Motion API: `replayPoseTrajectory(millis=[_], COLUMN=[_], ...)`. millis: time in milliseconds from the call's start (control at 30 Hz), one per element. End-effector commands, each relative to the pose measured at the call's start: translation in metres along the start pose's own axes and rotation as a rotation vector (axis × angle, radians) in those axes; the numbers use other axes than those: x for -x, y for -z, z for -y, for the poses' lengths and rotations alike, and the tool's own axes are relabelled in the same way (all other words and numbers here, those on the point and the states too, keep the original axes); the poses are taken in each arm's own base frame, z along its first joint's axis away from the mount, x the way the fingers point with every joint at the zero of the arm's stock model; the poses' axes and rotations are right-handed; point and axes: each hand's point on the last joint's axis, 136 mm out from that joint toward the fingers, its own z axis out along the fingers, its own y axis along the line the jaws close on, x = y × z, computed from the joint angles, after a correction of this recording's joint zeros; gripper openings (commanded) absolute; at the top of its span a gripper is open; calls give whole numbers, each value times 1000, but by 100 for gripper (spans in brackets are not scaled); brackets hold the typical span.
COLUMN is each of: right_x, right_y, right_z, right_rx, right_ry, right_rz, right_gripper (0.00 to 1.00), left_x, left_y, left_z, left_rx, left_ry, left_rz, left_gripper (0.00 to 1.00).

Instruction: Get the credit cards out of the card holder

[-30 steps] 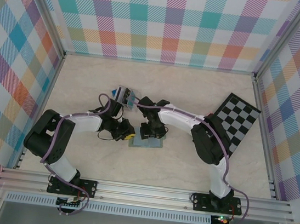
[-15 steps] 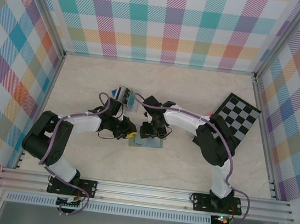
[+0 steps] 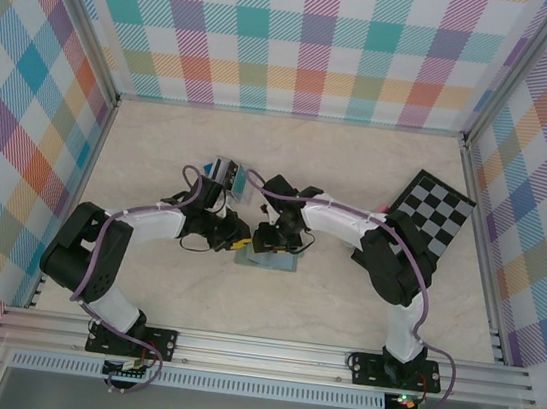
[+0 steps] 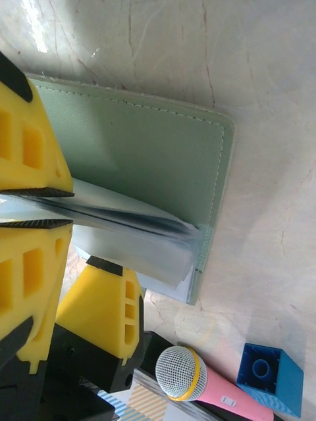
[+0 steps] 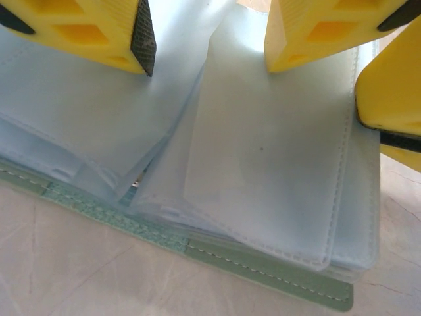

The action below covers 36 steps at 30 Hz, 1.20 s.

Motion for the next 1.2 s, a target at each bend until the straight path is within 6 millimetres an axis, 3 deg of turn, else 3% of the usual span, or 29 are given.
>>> replayPoseTrajectory(millis=[0, 267, 533, 733, 833, 1000, 1167], right_x=[2, 6, 11, 13, 14, 14, 14], right_y=[14, 35, 63, 69, 69, 70, 70], right_z=[-9, 0, 0, 2, 2, 3, 4], right_rx=[39, -30, -56, -69, -69, -71, -72], right_ry=[21, 26, 29, 16, 11, 6, 1], right_rz=[28, 93, 175, 194, 195, 195, 193], right_gripper=[48, 50, 54, 56, 56, 56, 56], left_x=[-3, -1, -2, 1, 0, -5, -11], left_y=[3, 14, 39, 57, 59, 53, 47], left_z=[16, 2, -15, -17, -9, 18, 33], left_rx=[-22, 108, 297, 402, 385, 254, 169], left_ry=[-54, -89, -176, -223, -229, -234, -243], left_rz=[-9, 17, 15, 22, 14, -15, -46], left_gripper=[13, 3, 1, 2, 7, 30, 37])
